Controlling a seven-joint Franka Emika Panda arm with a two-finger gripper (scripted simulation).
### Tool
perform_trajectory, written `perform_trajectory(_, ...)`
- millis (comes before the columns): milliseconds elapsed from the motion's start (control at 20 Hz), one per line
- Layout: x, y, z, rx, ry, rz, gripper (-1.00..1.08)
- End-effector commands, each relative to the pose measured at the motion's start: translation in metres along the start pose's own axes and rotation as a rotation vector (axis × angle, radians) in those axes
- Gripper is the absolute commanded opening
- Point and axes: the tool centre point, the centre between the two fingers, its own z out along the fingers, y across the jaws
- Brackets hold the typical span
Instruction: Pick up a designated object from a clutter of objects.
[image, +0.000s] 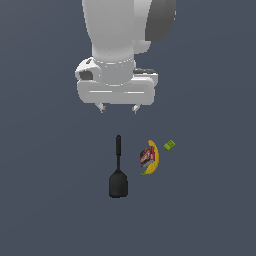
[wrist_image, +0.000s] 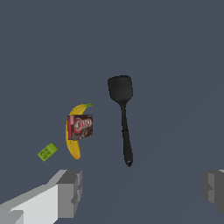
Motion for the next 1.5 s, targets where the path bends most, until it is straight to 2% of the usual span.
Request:
perform_trajectory(0,0.0,0.0,0.0,0.0,0.0,0.0,1.0)
perform_trajectory(600,-0.004,-0.02,0.013,0.008,-0.032,-0.067,1.0)
perform_trajectory(1000,-0.003,-0.026,0.021,0.003,-0.032,-0.035,1.0)
perform_trajectory(1450,-0.001,-0.048,0.047,-0.008,-0.031,0.057,1.0)
